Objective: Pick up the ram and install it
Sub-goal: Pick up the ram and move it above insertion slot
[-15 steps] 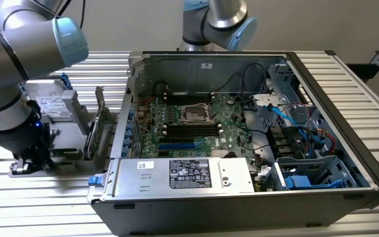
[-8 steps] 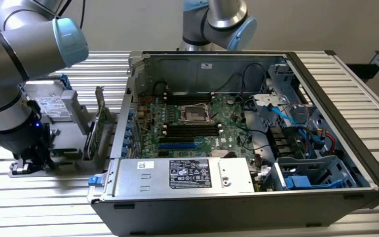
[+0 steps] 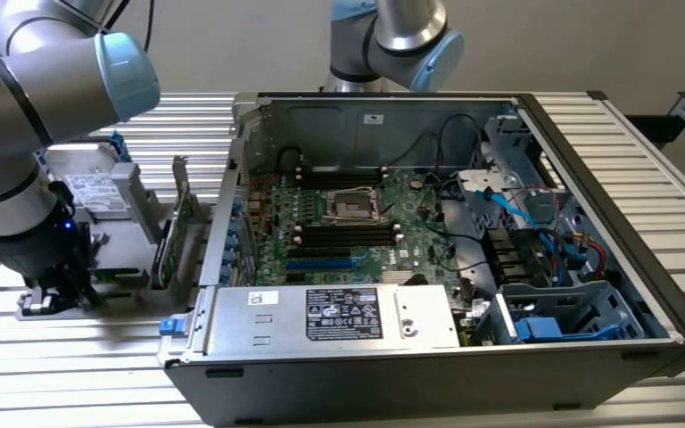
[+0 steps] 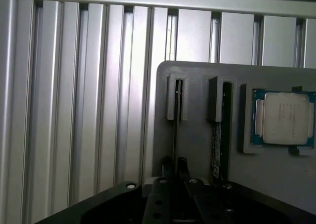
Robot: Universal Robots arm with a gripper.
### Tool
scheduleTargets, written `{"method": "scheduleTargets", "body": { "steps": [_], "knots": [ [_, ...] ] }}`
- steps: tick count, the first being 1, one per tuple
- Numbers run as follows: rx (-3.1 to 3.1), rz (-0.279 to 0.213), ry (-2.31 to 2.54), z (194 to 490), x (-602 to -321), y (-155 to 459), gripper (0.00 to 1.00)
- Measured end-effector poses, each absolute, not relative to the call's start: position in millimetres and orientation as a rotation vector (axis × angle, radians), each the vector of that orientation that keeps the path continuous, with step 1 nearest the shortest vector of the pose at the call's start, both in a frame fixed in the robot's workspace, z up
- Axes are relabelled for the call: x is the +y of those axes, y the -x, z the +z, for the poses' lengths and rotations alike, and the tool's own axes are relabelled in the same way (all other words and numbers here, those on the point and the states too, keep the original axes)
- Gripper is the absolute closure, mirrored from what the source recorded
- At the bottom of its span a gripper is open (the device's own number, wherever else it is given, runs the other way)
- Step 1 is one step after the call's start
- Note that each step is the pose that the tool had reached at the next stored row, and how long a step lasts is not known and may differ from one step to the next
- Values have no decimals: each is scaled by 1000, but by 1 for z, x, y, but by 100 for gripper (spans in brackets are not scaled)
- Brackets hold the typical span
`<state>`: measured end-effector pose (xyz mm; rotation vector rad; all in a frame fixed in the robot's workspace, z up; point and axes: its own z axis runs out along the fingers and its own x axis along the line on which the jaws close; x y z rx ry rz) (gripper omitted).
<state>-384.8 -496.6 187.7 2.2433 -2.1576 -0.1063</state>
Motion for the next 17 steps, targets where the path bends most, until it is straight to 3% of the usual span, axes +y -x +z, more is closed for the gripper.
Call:
{"method": "scheduleTargets", "body": {
  "steps": [17],
  "knots": [
    [-2157,-106,-2243,214,-497,385,86]
  ]
}}
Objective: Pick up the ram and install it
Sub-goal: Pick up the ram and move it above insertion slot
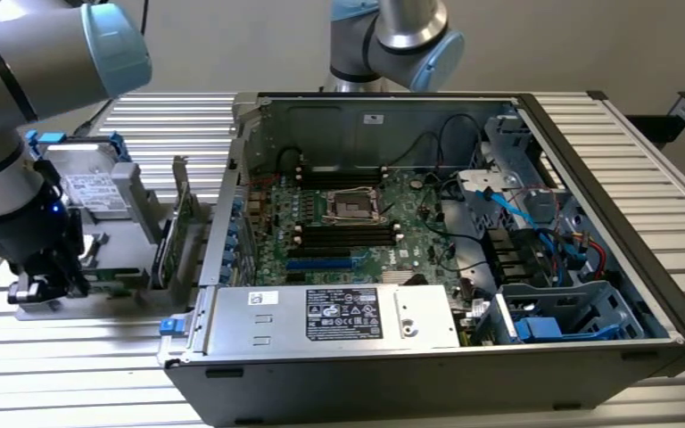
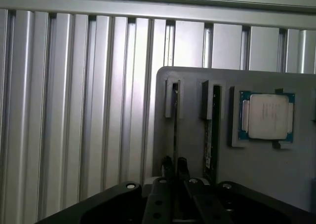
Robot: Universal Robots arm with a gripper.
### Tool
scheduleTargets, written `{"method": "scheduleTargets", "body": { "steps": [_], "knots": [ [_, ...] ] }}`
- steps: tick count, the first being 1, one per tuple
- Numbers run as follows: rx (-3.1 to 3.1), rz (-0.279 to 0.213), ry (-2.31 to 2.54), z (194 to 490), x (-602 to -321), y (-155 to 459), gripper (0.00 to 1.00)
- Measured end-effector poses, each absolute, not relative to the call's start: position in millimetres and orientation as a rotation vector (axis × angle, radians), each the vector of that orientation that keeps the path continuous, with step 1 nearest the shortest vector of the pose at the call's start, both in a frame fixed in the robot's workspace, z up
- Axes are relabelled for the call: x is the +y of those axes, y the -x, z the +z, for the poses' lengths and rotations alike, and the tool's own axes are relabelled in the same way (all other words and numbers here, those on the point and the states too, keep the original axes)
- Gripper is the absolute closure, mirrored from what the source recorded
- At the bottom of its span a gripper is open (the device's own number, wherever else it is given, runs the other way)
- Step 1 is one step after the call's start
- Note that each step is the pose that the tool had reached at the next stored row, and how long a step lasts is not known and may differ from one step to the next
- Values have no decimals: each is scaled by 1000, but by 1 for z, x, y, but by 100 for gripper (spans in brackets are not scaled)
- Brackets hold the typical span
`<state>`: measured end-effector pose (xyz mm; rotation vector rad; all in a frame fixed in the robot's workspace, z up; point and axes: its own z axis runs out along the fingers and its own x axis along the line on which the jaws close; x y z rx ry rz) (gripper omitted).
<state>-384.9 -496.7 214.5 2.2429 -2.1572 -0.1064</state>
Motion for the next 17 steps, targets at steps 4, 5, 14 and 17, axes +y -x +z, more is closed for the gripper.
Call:
{"method": "scheduleTargets", "body": {
  "steps": [4,5,14,17],
  "knots": [
    [-2157,-107,-2243,231,-497,385,86],
    [-2157,-106,-2243,236,-497,385,86],
    [-2157,-107,-2243,275,-497,383,86],
    [-2157,-107,-2243,284,-496,378,86]
  ]
}}
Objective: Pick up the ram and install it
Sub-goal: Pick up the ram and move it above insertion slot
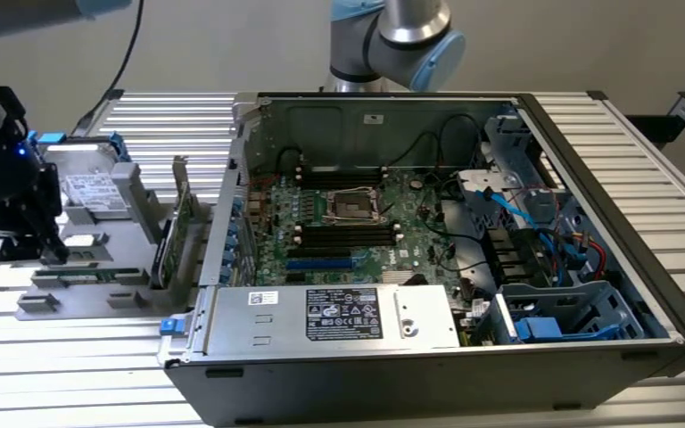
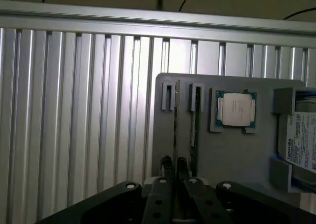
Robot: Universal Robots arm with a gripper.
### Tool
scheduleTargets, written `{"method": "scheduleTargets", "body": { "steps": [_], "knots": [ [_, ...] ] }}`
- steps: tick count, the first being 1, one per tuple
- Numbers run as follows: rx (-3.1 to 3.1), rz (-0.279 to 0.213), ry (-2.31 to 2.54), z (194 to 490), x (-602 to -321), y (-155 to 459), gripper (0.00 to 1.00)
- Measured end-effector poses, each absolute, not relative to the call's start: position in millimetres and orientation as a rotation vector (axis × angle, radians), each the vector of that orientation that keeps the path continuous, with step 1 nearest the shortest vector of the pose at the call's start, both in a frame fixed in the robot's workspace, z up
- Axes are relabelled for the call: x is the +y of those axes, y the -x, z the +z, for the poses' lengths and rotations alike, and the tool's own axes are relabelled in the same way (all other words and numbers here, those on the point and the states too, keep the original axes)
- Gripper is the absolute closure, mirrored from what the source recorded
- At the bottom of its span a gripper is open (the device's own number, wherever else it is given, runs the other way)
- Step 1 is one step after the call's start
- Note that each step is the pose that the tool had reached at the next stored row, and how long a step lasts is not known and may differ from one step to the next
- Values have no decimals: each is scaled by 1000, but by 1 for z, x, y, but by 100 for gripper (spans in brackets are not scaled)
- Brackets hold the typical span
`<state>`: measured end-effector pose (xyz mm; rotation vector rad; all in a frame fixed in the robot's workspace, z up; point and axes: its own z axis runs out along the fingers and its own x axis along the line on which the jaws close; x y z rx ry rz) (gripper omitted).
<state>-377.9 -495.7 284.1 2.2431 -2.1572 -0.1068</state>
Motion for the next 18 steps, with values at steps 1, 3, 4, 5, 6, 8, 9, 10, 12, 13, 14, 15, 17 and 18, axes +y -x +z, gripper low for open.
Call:
{"method": "scheduleTargets", "body": {
  "steps": [1,3,4,5,6,8,9,10,12,13,14,15,17,18],
  "knots": [
    [-2157,-107,-2243,287,-495,376,86],
    [-2157,-108,-2243,291,-495,370,86],
    [-2157,-108,-2243,293,-494,368,86],
    [-2157,-108,-2243,295,-494,365,86],
    [-2157,-109,-2243,297,-493,362,86],
    [-2158,-109,-2244,301,-493,357,86],
    [-2158,-110,-2244,304,-492,355,86],
    [-2158,-110,-2244,306,-492,352,86],
    [-2159,-111,-2245,311,-491,347,86],
    [-2159,-112,-2245,313,-491,344,86],
    [-2159,-112,-2245,315,-491,341,86],
    [-2159,-113,-2245,317,-490,339,86],
    [-2159,-114,-2246,321,-490,333,86],
    [-2159,-114,-2246,324,-489,330,86]
  ]
}}
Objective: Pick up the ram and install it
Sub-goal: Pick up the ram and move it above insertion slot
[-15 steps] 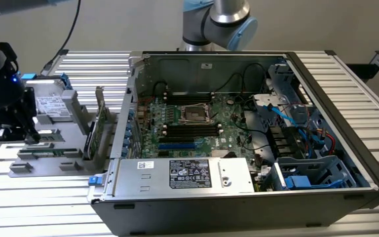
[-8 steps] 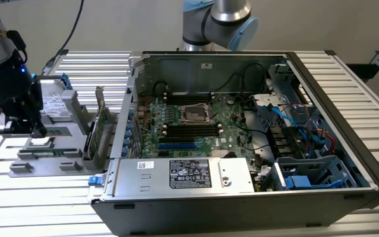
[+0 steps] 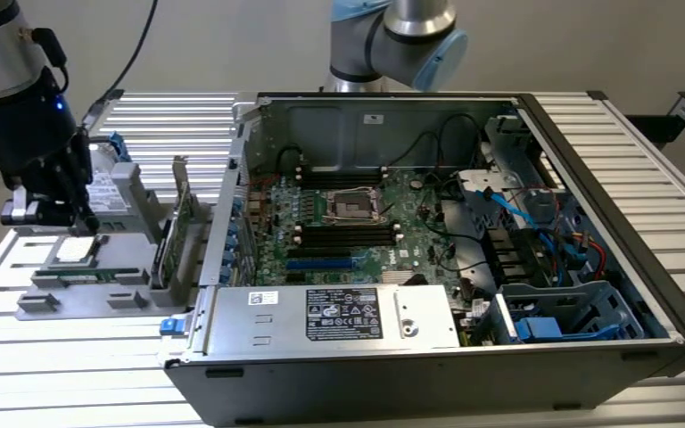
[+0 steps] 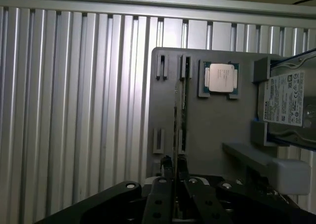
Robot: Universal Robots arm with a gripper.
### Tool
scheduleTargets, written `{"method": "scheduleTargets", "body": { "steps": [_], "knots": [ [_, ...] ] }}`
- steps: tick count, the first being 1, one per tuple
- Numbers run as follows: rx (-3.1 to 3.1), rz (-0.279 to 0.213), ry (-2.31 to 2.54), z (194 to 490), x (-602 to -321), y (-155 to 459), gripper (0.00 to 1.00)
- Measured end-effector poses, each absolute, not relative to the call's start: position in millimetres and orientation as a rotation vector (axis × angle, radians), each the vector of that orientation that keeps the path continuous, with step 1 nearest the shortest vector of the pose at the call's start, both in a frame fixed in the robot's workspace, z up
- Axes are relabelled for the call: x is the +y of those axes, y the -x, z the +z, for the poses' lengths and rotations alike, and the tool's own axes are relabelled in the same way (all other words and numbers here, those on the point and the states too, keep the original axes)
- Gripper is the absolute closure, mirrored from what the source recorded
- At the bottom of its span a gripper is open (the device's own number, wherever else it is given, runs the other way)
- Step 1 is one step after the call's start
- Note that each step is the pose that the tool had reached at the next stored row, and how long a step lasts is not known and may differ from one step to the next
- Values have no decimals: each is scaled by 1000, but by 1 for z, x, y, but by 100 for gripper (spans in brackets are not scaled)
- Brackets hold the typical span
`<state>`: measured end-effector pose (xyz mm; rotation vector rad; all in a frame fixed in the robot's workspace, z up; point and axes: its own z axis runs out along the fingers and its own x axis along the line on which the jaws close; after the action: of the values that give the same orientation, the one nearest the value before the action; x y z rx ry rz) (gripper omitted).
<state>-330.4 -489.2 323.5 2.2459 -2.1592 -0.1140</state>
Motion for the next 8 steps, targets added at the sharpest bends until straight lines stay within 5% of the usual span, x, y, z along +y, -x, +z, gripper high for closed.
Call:
{"method": "scheduleTargets", "body": {
  "steps": [8],
  "knots": [
    [-2160,-118,-2247,337,-487,306,86]
  ]
}}
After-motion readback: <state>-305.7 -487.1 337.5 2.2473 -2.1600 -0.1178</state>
